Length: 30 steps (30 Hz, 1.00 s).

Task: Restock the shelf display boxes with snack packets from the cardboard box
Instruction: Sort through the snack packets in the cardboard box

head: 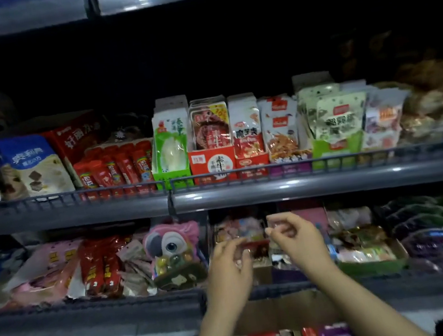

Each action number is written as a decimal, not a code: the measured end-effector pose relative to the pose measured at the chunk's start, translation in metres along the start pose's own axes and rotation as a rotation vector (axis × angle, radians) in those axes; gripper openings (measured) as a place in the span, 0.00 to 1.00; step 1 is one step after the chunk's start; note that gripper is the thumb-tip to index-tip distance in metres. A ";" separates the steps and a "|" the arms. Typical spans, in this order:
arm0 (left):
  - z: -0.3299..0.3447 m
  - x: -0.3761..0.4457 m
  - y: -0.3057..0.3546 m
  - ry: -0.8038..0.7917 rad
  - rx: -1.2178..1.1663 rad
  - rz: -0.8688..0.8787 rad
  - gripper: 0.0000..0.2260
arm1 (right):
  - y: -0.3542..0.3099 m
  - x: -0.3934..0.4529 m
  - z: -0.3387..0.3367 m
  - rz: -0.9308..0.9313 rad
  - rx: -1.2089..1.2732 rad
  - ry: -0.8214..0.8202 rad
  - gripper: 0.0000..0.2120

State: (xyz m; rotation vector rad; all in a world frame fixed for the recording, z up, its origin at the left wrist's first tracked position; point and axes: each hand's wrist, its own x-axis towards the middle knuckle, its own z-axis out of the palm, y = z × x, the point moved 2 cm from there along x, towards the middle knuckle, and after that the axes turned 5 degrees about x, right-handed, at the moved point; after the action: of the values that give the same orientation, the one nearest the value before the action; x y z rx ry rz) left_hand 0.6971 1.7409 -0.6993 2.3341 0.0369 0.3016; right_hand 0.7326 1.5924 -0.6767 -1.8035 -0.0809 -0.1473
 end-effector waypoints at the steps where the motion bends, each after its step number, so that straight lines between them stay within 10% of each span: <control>1: 0.008 -0.009 -0.004 -0.038 -0.012 -0.026 0.13 | 0.013 -0.008 -0.002 0.030 0.011 -0.006 0.06; 30: 0.235 -0.122 -0.232 -0.563 0.047 -0.956 0.14 | 0.358 -0.140 0.065 0.940 -0.086 -0.259 0.12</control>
State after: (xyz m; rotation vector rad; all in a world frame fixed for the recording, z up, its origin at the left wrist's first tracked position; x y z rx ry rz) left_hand 0.6471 1.7259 -1.0473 2.0898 0.8437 -0.8200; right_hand 0.6459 1.5750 -1.0561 -1.7631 0.5920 0.7571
